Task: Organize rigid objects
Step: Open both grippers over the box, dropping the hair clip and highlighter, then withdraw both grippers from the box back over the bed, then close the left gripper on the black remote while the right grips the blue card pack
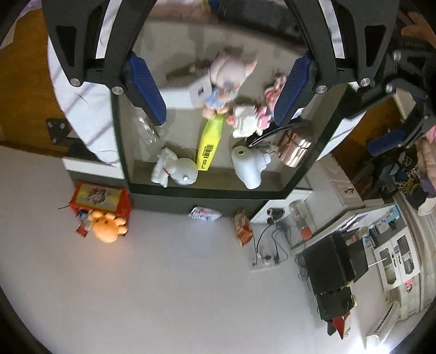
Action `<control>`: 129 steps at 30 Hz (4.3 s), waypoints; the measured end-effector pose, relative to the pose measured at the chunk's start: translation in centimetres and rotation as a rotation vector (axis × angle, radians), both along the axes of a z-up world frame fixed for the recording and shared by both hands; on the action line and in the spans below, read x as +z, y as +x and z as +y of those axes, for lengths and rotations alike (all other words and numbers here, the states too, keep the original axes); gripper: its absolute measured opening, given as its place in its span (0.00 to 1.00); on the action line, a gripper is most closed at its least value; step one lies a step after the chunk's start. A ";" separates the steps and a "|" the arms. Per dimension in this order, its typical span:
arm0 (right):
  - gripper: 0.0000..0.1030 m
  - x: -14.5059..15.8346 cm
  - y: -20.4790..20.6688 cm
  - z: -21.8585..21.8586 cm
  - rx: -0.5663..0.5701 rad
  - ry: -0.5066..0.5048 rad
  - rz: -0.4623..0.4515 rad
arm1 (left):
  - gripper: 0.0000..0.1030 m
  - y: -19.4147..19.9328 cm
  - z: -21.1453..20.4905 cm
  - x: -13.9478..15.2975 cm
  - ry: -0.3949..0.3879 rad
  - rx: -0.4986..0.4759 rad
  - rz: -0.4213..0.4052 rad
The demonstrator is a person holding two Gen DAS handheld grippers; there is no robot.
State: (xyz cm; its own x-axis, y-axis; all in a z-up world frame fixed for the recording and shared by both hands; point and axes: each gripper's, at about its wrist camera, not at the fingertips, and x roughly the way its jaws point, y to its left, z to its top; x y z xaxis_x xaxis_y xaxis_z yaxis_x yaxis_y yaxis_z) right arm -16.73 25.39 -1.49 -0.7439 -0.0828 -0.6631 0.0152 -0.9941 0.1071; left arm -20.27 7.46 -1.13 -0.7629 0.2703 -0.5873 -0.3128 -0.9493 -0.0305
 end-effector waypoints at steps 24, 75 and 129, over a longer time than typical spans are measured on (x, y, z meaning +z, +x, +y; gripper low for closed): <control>1.00 1.4 21.0 -1.5 -0.074 -0.075 0.087 | 1.00 17.1 -4.9 0.3 0.057 0.062 -0.026; 0.95 -10.0 7.7 -3.8 -0.191 0.001 -0.221 | 1.00 9.9 -2.7 -5.7 0.005 0.063 -0.115; 0.26 -9.6 8.8 2.3 -0.226 0.033 -0.212 | 0.85 5.6 9.3 -10.5 -0.216 -0.494 -0.210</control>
